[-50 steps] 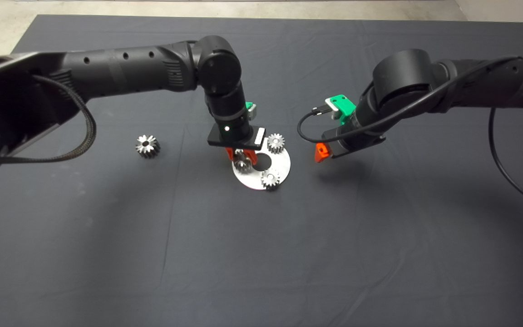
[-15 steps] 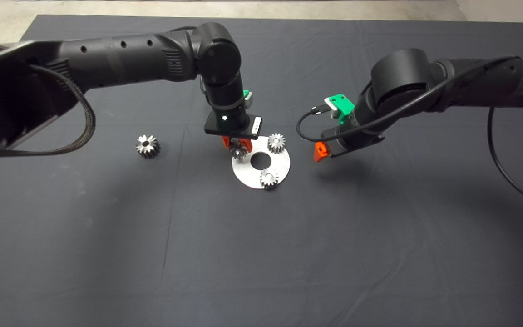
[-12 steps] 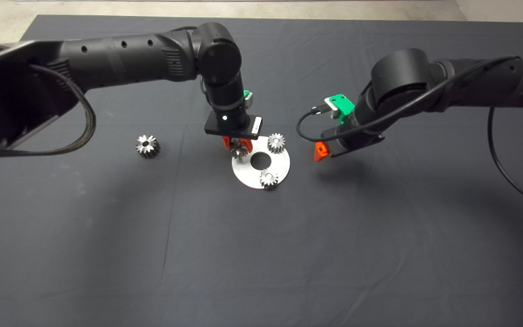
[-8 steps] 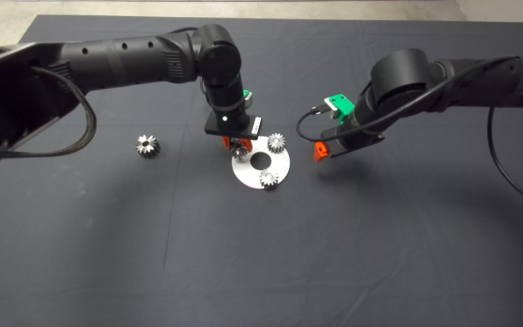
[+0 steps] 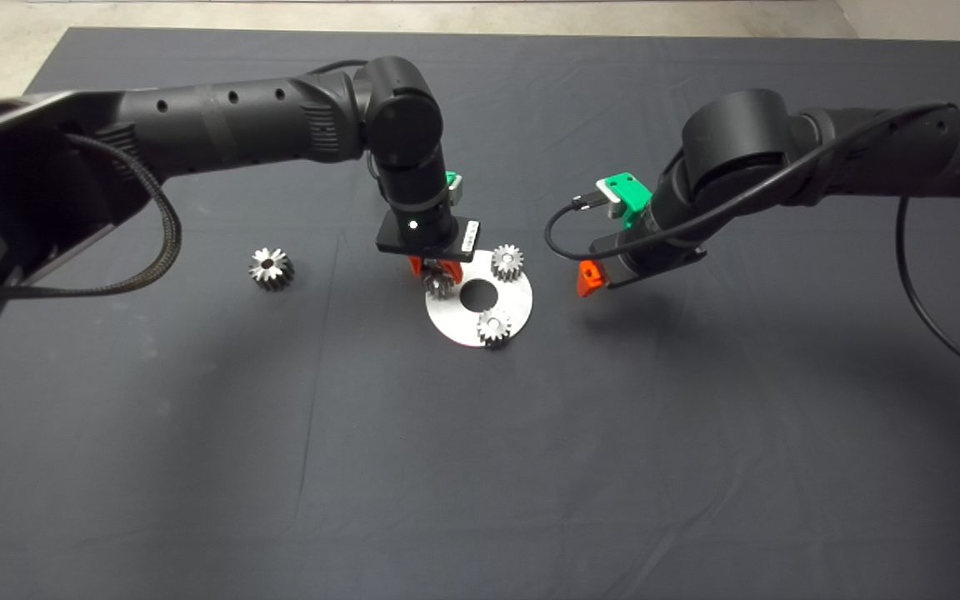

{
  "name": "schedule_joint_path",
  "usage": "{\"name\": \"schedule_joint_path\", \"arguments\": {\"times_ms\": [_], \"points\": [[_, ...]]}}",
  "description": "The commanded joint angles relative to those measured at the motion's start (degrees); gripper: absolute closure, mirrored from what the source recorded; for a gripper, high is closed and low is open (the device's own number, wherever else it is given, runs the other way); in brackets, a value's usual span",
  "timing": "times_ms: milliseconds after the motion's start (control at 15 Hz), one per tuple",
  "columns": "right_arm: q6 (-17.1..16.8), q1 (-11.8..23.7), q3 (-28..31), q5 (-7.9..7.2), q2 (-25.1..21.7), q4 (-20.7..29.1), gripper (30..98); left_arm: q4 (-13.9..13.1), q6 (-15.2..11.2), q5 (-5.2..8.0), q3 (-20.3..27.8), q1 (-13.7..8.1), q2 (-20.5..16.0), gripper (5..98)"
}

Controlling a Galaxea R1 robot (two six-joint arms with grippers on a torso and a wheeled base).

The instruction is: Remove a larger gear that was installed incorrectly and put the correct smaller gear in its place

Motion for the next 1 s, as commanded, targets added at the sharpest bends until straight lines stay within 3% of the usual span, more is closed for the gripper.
{"name": "schedule_joint_path", "arguments": {"times_ms": [0, 200, 400, 933], "points": [[-0.3, 1.0, 0.2, -6.61, 0.1, -1.2, 31.5, -0.7, -0.3, -0.31, -0.5, -0.8, 0.5, 79.7], [-0.4, 1.0, 0.0, -6.61, 0.5, -1.2, 31.6, -0.4, 0.2, -1.13, -2.5, 2.8, 0.5, 79.7], [-0.3, 0.8, 0.1, -6.61, 0.5, -1.2, 31.6, 2.7, 0.2, -1.54, -2.6, 5.7, 0.5, 79.7], [-0.3, 0.8, 0.2, -6.52, 0.5, -1.2, 31.5, 2.9, 1.4, -1.54, -2.7, 6.0, -0.8, 79.7]]}}
